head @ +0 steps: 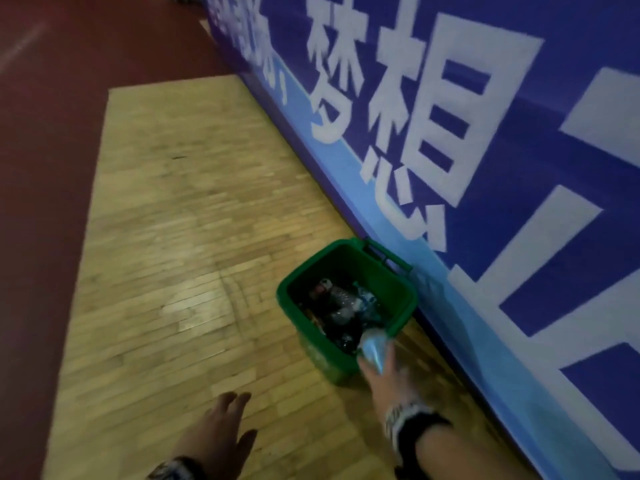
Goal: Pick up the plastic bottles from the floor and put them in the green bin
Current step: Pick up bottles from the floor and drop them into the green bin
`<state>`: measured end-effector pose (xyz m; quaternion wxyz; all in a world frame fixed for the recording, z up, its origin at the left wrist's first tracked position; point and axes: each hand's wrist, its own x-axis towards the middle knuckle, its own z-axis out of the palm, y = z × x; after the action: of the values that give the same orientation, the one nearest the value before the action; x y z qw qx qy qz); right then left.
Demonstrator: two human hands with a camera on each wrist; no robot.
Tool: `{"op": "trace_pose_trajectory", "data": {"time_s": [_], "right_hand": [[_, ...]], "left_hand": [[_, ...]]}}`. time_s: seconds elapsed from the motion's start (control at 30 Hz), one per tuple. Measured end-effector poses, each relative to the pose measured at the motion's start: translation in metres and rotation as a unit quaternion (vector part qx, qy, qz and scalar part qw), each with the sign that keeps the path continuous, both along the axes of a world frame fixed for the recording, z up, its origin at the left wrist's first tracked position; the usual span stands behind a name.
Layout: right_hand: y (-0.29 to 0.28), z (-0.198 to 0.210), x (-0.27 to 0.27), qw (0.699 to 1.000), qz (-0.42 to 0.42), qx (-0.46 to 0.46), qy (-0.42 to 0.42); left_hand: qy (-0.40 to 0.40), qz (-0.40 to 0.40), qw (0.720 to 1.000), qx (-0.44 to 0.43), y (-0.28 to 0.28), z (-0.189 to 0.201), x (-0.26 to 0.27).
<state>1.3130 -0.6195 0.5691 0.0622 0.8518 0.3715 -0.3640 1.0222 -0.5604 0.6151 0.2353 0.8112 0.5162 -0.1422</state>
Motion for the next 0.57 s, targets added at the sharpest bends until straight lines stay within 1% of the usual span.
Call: {"op": "trace_pose_trajectory", "data": {"time_s": [0.03,0.07,0.1,0.13,0.17,0.2,0.23,0.3,0.33,0.37,0.4,0.43,0.47,0.5,0.53,0.57], "right_hand": [[0.025,0.012,0.008,0.995,0.048,0.057,-0.07],[0.051,0.023,0.0,0.986,0.079,0.069,-0.127],[0.067,0.035,-0.012,0.976,0.15,0.035,-0.157],[0.082,0.044,-0.034,0.957,0.222,0.026,-0.186],[0.098,0.051,-0.065,0.934,0.295,0.026,-0.2],[0.104,0.066,-0.098,0.919,0.336,0.014,-0.204],[0.107,0.08,-0.144,0.887,0.41,0.001,-0.214],[0.101,0.103,-0.228,0.836,0.502,0.009,-0.22],[0.088,0.117,-0.29,0.806,0.552,0.01,-0.211],[0.069,0.125,-0.34,0.775,0.596,0.018,-0.209],[0.047,0.134,-0.398,0.737,0.64,0.04,-0.212],[0.026,0.138,-0.44,0.71,0.669,0.06,-0.211],[0.001,0.144,-0.486,0.676,0.704,0.08,-0.205],[-0.03,0.15,-0.539,0.634,0.741,0.098,-0.197],[-0.057,0.153,-0.579,0.602,0.766,0.111,-0.195],[-0.093,0.154,-0.629,0.558,0.797,0.131,-0.19]], "left_hand": [[0.0,0.018,1.0,-0.02,-0.002,0.005,-0.029],[-0.012,0.067,0.998,-0.018,-0.005,0.011,-0.058],[0.011,0.109,0.994,-0.022,-0.01,0.021,-0.08],[0.014,0.152,0.988,0.003,-0.014,0.032,-0.103],[0.027,0.199,0.98,0.002,-0.022,0.05,-0.131],[0.009,0.23,0.973,0.005,-0.029,0.061,-0.15],[0.004,0.269,0.963,0.0,-0.041,0.079,-0.175],[-0.006,0.329,0.944,0.035,-0.061,0.097,-0.219],[-0.011,0.373,0.926,0.052,-0.085,0.106,-0.257],[-0.014,0.408,0.912,0.05,-0.107,0.113,-0.286],[-0.022,0.443,0.894,0.061,-0.135,0.117,-0.324],[-0.026,0.471,0.88,0.065,-0.157,0.119,-0.351],[-0.032,0.499,0.864,0.062,-0.185,0.118,-0.381],[-0.035,0.528,0.846,0.063,-0.226,0.118,-0.419],[-0.039,0.55,0.832,0.056,-0.261,0.116,-0.446],[-0.04,0.582,0.81,0.057,-0.312,0.113,-0.481]]}}
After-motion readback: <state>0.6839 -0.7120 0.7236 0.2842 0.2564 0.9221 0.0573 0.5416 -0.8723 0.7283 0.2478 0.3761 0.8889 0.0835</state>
